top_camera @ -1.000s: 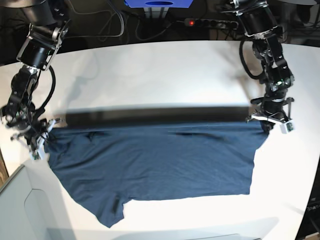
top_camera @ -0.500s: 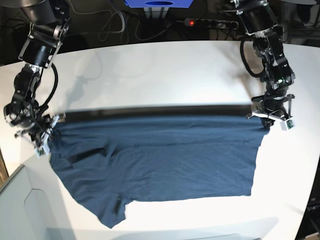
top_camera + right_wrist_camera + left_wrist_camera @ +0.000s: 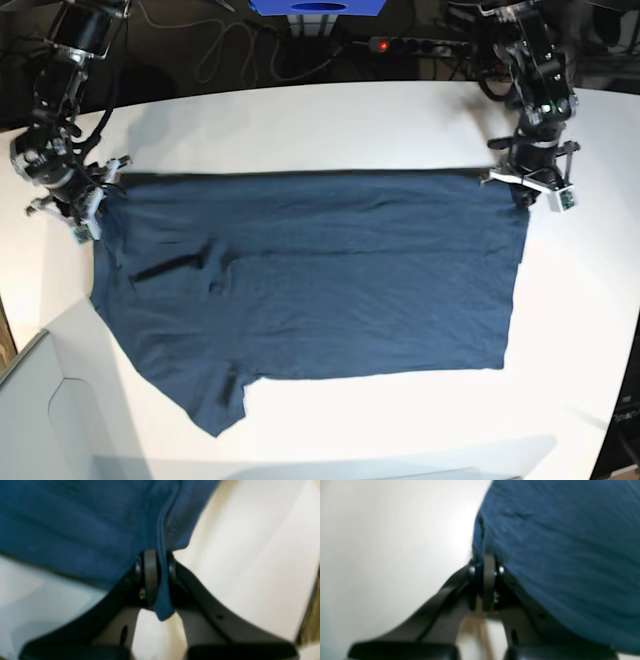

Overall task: Fold the T-shirt properly
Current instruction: 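Drag the grasped edge toward the robot with both grippers, flattening the shirt, then release and move both grippers along the shirt sides toward the hem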

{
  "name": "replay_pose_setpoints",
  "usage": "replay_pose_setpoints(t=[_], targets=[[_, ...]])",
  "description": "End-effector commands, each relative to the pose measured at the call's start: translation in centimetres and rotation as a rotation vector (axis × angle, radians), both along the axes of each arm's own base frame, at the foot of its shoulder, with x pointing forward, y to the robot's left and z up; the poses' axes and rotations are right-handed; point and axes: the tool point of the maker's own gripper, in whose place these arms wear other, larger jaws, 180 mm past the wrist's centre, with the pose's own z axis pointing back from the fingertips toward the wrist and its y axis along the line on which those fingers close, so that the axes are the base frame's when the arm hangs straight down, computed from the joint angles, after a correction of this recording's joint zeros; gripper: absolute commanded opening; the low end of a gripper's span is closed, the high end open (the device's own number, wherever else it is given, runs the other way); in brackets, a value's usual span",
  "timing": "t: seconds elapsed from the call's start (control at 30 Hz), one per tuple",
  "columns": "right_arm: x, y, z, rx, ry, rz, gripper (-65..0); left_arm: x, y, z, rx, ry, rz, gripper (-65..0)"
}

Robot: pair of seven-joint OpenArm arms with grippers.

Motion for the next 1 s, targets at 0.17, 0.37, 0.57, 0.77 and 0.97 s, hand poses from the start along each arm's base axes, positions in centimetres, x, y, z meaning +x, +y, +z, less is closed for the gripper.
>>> replay_pose_setpoints(t=[0.17,0.37,0.57,0.77,0.97], targets=[[-2.3,-1.8,1.2,-0.056,-0.005,-0.024,-64.8,-2.7,0.0,0.5,0.043,0.019,-0.012,-65.0],[-4.0,-1.6,0.1,-0.057,0.040,-0.016,-64.8,-5.3,-0.5,-0.3,0.038,0.068,-0.010,-65.0],[-5.1,-1.8,-0.4,-0.063,0.069,-0.012,-64.6,-8.2,-0.4,-1.5,0.025,0.129,0.018,-65.0],[-6.0,-1.6,-0.1,-0.079,0.076,0.001,-64.5,-9.8,0.4,-1.8,0.019,0.151,0.076,-65.0],[-6.0,-1.5,0.3,-0.088,0.068,0.007,-64.4,-10.5,0.9,-2.2,0.019,0.165,0.095,-65.0]])
